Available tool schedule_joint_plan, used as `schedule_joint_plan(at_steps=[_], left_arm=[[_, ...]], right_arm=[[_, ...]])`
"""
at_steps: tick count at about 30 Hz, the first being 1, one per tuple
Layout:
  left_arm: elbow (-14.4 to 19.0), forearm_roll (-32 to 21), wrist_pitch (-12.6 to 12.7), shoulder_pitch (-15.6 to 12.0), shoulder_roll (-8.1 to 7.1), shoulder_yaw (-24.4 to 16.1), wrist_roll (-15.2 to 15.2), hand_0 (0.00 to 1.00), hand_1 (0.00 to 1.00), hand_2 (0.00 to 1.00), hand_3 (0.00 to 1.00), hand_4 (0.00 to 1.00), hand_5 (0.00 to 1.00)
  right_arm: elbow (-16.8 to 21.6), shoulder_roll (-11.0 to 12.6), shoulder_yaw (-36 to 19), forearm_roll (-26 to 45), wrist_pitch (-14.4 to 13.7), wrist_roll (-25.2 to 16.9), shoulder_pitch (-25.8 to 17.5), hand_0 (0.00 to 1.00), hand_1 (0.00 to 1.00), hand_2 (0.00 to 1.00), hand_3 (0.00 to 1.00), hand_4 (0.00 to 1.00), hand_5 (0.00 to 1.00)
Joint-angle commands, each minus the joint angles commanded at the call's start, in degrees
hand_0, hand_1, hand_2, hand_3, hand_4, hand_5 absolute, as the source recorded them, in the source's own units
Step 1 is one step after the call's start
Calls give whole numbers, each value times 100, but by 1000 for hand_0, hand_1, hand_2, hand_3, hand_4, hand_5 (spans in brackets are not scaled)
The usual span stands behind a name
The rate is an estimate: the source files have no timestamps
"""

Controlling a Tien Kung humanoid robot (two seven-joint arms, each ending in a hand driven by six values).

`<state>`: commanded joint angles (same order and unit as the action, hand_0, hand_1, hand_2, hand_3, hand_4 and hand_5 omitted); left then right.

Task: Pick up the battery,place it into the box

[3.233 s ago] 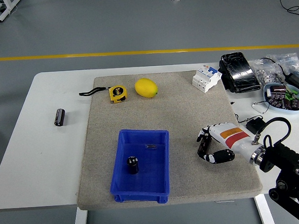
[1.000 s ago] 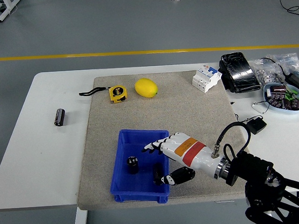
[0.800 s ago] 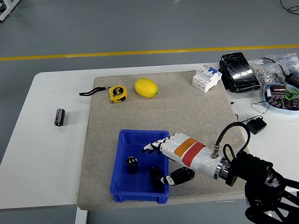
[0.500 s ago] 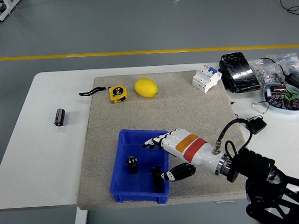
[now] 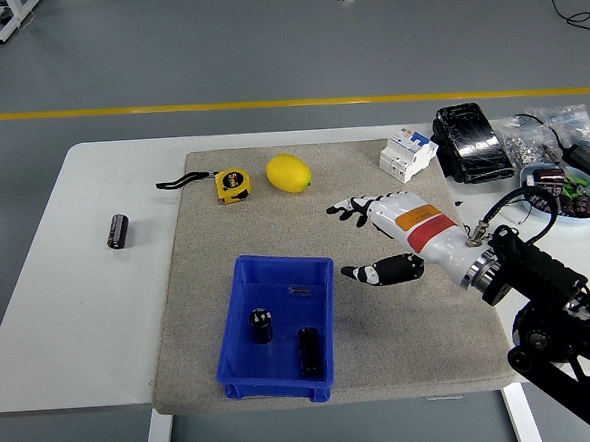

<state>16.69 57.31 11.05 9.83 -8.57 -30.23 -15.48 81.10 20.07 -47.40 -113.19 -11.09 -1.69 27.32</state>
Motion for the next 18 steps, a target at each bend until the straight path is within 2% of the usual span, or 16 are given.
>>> schedule_joint_plan(at_steps=[8, 10, 11, 14, 16, 17, 18], left_arm=[[2, 4, -7, -11, 11, 6, -4, 677, 619, 661, 645, 667, 680], [3, 18, -11, -14, 16, 2, -10, 677, 619, 661, 645, 667, 680], [3, 22, -13, -15, 17, 2, -11, 677, 620, 664, 645, 667, 680], [4, 23, -16, -18, 23, 5, -15, 677, 620, 664, 645, 667, 680], [5, 21, -15, -19, 28, 9, -14, 677, 620, 664, 645, 667, 680], [5, 19, -13, -20, 31, 11, -13, 677, 624, 667, 645, 667, 680], [5, 16, -12, -20, 34, 12, -12, 677, 624, 667, 645, 667, 680]], right_arm=[[-787, 2, -1033, 244, -264, -83, -214, 464, 589, 698, 796, 890, 279], [-1018, -13, -1215, 620, -409, -139, -280, 464, 589, 698, 796, 890, 279], [-1100, -21, -1275, 813, -481, -164, -312, 502, 606, 708, 785, 891, 282], [-1328, -59, -1428, 1485, -744, -334, -446, 502, 606, 708, 785, 891, 282], [-1411, -81, -1490, 1969, -823, -504, -541, 502, 606, 708, 785, 891, 282], [-1443, -90, -1511, 2230, -830, -619, -594, 586, 663, 758, 792, 997, 495], [-1465, -96, -1526, 2453, -818, -711, -636, 586, 663, 758, 792, 997, 495]])
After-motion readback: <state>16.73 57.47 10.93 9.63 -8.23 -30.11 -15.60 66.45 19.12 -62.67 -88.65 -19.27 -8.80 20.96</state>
